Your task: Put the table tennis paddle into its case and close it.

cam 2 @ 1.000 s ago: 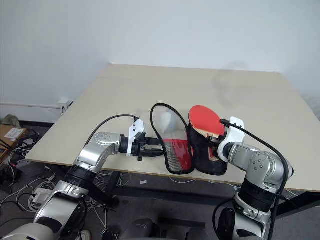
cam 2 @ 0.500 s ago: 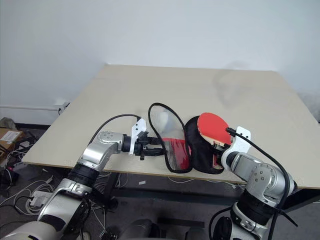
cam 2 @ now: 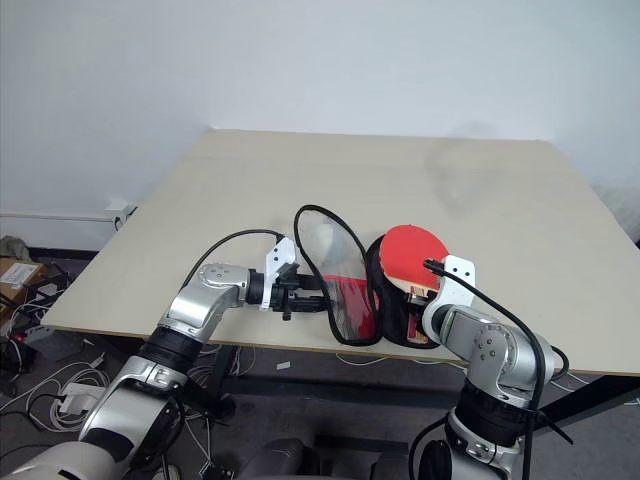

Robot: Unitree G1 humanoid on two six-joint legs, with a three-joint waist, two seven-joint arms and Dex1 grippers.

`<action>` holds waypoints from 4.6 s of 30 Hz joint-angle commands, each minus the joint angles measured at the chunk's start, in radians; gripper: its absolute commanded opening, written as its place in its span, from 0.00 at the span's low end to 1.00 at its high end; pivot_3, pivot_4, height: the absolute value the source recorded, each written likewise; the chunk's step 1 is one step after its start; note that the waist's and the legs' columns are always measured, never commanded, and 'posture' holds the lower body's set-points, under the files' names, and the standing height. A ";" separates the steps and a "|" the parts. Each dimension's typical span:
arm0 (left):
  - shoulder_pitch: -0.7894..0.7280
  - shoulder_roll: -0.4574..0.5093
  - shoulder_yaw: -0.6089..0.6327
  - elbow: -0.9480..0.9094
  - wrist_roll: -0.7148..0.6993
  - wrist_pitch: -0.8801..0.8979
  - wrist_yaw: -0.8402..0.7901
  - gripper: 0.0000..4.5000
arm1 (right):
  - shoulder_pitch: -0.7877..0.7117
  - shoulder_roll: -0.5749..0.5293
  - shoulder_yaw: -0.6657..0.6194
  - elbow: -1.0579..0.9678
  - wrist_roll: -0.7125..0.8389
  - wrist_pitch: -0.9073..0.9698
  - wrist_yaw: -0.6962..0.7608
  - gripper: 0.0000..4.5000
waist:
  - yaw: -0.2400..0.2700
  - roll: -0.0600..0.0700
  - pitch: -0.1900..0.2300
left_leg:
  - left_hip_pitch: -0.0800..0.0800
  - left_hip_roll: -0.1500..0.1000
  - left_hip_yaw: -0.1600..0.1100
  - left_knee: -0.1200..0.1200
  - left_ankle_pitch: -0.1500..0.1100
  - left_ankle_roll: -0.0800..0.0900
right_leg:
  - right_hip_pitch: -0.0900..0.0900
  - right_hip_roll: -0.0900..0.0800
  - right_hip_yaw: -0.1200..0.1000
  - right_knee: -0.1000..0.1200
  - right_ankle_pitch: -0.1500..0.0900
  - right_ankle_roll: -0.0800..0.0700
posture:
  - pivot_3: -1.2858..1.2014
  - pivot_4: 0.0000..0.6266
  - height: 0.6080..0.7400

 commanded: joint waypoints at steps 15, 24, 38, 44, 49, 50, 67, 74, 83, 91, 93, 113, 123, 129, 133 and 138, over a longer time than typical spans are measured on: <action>-0.014 0.024 0.020 -0.053 -0.009 0.006 0.017 0.55 | 0.000 -0.065 0.038 0.113 -0.080 -0.158 -0.019 0.26 | 0.003 -0.001 0.000 | 0.000 0.000 0.000 0.001 0.000 0.000 | 0.001 -0.001 0.000 0.000 0.000 0.000 | 0.52 0.00 0.81; -0.028 0.018 0.021 -0.035 -0.007 -0.007 0.025 0.55 | 0.020 -0.066 0.050 0.086 -0.072 -0.123 -0.016 0.26 | 0.003 -0.001 0.000 | 0.000 0.000 -0.001 0.001 0.000 0.000 | 0.001 -0.001 0.000 0.000 0.000 0.000 | 0.52 0.00 0.81; -0.039 0.011 0.022 -0.017 -0.007 -0.013 0.025 0.55 | 0.058 -0.058 0.082 0.002 -0.067 -0.072 0.002 0.49 | 0.003 -0.001 0.000 | 0.000 0.000 -0.002 0.001 0.000 0.000 | 0.001 -0.001 -0.001 0.000 0.000 0.000 | 0.52 0.00 0.81; -0.044 0.010 0.019 -0.008 -0.004 -0.019 0.022 0.55 | 0.075 -0.155 0.153 -0.121 0.039 -0.080 0.154 0.96 | 0.004 -0.001 0.000 | 0.000 0.000 -0.001 0.001 0.000 0.000 | 0.001 -0.001 -0.001 0.000 0.000 0.000 | 0.52 0.00 0.81; -0.070 -0.013 0.016 0.021 -0.008 -0.031 0.015 0.55 | 0.006 -0.321 0.018 -0.249 0.150 -0.160 0.320 1.00 | 0.003 -0.002 0.001 | 0.000 0.001 -0.001 0.001 0.000 0.001 | 0.001 -0.001 0.000 -0.001 0.000 0.000 | 0.52 0.00 0.81; -0.085 -0.032 0.011 0.041 -0.005 -0.041 0.016 0.55 | -0.037 -0.349 -0.058 -0.247 0.178 -0.199 0.347 1.00 | 0.003 -0.003 0.001 | 0.000 0.000 -0.001 0.001 0.000 0.001 | 0.001 0.000 -0.001 -0.001 0.000 0.000 | 0.52 0.00 0.81; -0.216 -0.369 -0.078 0.298 0.059 -0.144 -0.005 0.55 | -0.160 -0.261 -0.239 -0.020 0.177 -0.494 0.123 1.00 | 0.009 -0.007 0.002 | -0.001 0.001 0.000 0.001 0.000 0.001 | 0.002 -0.002 0.001 0.000 0.000 0.000 | 0.52 0.00 0.81; -0.200 -0.333 0.006 0.198 -0.026 0.066 0.007 0.55 | -0.103 -0.240 -0.244 -0.020 0.193 -0.528 0.057 1.00 | 0.003 -0.006 0.002 | -0.001 0.002 0.000 0.001 0.000 0.001 | 0.002 -0.001 0.001 0.000 0.000 0.000 | 0.52 0.00 0.81; -0.203 -0.343 0.153 0.159 -0.106 0.450 0.259 0.98 | -0.069 -0.230 -0.207 -0.008 0.192 -0.560 0.018 1.00 | 0.004 -0.006 0.002 | 0.000 0.001 -0.001 0.002 0.000 0.001 | 0.002 -0.002 0.001 0.000 0.000 0.000 | 0.52 0.00 0.81; -0.257 -0.416 0.189 0.263 -0.126 0.593 0.386 0.98 | -0.073 -0.232 -0.177 0.011 0.197 -0.585 0.004 1.00 | 0.004 -0.006 0.002 | -0.001 0.001 -0.001 0.002 0.000 0.001 | 0.002 -0.001 0.001 0.000 0.000 0.000 | 0.52 0.00 0.81; -0.276 -0.439 0.208 0.301 -0.135 0.626 0.414 0.98 | -0.073 -0.234 -0.174 0.014 0.198 -0.588 0.001 1.00 | 0.004 -0.006 0.002 | -0.001 0.001 -0.001 0.002 0.000 0.001 | 0.002 -0.002 0.001 0.000 0.000 0.000 | 0.52 0.00 0.81; -0.336 -0.518 0.341 0.432 -0.266 0.893 0.543 0.70 | -0.033 -0.247 -0.166 0.003 0.188 -0.597 -0.031 1.00 | 0.004 -0.006 0.002 | 0.000 0.000 -0.001 0.001 0.000 0.000 | 0.002 -0.002 0.001 0.000 0.000 0.000 | 0.52 0.00 0.81; -0.329 -0.530 0.329 0.409 -0.288 0.910 0.558 0.01 | -0.028 -0.251 -0.153 0.019 0.182 -0.618 -0.036 1.00 | 0.004 -0.006 0.002 | -0.001 0.000 -0.001 0.001 0.000 0.000 | 0.001 -0.002 0.002 0.000 0.000 0.000 | 0.52 0.00 0.81; -0.329 -0.546 0.369 0.435 -0.293 0.934 0.631 0.01 | -0.028 -0.255 -0.138 0.023 0.174 -0.628 -0.039 1.00 | 0.004 -0.006 0.002 | -0.001 0.001 -0.001 0.001 0.000 0.000 | 0.001 -0.002 0.002 0.000 0.000 0.000 | 0.52 0.00 0.81; -0.331 -0.565 0.402 0.449 -0.318 0.993 0.667 0.01 | -0.021 -0.256 -0.132 0.014 0.174 -0.632 -0.041 1.00 | 0.003 -0.006 0.002 | 0.000 0.001 -0.001 0.000 0.000 0.000 | 0.000 -0.002 0.003 0.000 0.000 0.000 | 0.52 0.00 0.81; -0.321 -0.612 0.391 0.429 -0.346 1.085 0.694 0.01 | -0.022 -0.260 -0.125 0.007 0.174 -0.632 -0.050 1.00 | 0.004 -0.006 0.002 | -0.001 0.001 -0.001 0.000 0.000 0.000 | 0.001 -0.002 0.003 0.000 0.000 0.000 | 0.52 0.00 0.81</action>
